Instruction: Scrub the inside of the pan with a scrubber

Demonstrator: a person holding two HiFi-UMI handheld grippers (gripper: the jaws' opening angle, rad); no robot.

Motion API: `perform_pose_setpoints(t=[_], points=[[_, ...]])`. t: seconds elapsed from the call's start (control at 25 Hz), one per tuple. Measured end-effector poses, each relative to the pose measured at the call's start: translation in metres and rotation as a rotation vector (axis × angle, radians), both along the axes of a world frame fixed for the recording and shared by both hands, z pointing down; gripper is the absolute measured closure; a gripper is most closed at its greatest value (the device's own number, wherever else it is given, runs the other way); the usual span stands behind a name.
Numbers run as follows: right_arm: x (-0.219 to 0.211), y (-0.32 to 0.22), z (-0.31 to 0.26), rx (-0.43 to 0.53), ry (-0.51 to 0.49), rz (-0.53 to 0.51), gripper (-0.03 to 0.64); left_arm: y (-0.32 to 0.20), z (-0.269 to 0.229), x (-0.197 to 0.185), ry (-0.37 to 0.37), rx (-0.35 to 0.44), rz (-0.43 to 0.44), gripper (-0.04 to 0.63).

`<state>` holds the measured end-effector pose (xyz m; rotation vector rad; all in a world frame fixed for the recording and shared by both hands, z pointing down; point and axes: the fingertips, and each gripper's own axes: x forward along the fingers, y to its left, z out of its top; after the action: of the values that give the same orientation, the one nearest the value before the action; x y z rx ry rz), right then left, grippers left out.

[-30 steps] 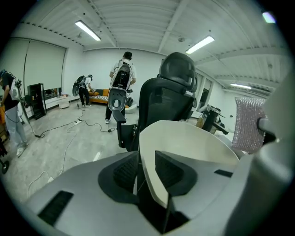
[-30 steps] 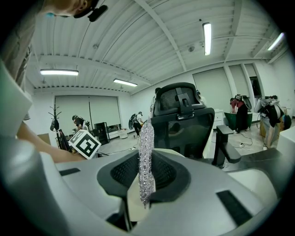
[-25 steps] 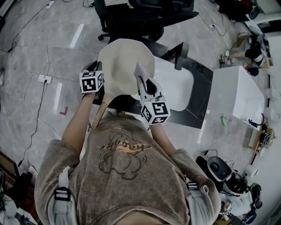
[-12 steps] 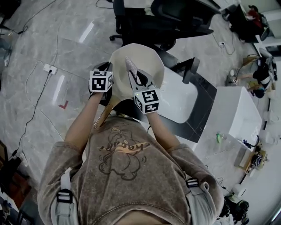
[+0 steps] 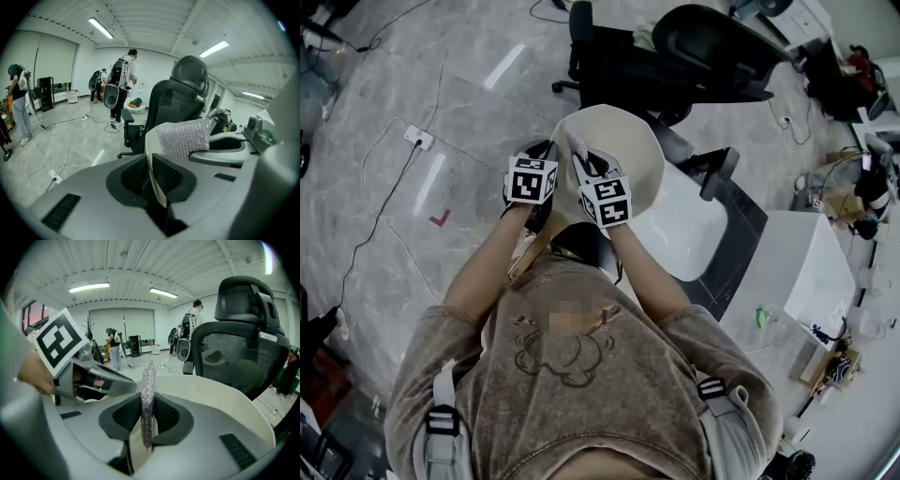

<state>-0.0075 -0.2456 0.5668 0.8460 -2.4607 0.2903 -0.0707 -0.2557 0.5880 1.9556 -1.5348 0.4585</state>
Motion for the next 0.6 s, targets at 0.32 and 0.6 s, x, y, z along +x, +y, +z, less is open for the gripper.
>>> perform_pose_setpoints(t=[0.32,0.6], points=[[-0.027,0.001,0.019,-0.016,0.070,-0.099,0.537,-0.002,-0.001,0.000,0.018,0.000,0.011,0.548],[-0.044,0.000,0.029,-0.023,0.121,-0.164,0.532,-0.001,-0.001,-0.001,0.045,-0.010,-0.003,0.551]])
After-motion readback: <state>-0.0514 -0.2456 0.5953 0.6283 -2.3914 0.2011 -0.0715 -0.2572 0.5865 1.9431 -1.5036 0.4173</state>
